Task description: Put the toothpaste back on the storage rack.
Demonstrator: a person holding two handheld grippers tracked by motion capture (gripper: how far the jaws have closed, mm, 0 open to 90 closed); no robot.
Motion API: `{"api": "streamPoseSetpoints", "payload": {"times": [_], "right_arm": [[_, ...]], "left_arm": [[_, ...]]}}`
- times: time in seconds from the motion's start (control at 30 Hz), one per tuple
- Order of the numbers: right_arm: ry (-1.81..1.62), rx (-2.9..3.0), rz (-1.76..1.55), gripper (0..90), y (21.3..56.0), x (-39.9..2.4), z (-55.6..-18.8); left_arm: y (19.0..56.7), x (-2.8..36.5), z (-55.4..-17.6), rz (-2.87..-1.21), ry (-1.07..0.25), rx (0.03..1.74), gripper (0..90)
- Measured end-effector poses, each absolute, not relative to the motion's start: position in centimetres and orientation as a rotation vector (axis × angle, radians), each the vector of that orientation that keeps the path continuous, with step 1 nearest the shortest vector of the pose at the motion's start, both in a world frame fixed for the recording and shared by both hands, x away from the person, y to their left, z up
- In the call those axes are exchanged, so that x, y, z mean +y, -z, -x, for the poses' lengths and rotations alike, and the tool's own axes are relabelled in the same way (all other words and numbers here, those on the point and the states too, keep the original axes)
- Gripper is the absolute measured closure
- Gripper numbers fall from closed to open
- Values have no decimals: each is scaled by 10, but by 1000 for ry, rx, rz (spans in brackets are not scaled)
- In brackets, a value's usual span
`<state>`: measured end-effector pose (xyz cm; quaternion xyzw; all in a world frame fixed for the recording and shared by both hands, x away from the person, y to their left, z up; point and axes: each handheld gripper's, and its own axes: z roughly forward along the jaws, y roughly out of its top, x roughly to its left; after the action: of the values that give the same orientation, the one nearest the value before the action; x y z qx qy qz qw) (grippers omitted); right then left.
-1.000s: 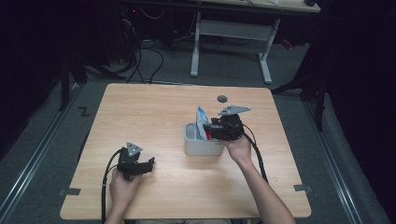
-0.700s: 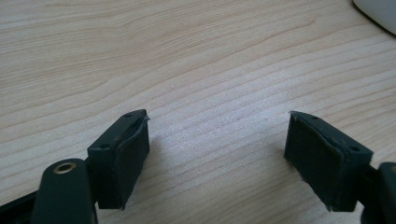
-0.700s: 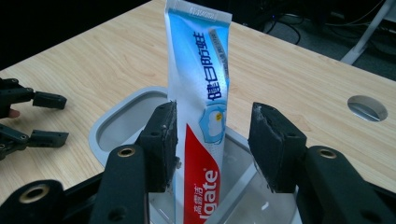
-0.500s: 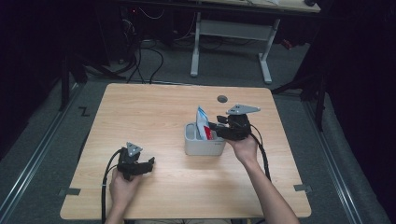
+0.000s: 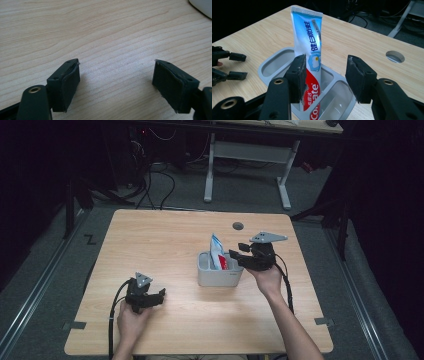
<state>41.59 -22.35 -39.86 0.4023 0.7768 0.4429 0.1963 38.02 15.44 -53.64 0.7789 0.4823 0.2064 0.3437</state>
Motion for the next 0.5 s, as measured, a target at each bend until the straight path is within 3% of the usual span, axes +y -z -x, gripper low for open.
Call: {"api": "streamPoseSetpoints", "payload": {"times": [0.5], "right_arm": [[-1251, 2141, -1156, 515, 398, -242, -409]], "left_arm": [[536, 154, -380, -2024, -536, 1253, 224]]}}
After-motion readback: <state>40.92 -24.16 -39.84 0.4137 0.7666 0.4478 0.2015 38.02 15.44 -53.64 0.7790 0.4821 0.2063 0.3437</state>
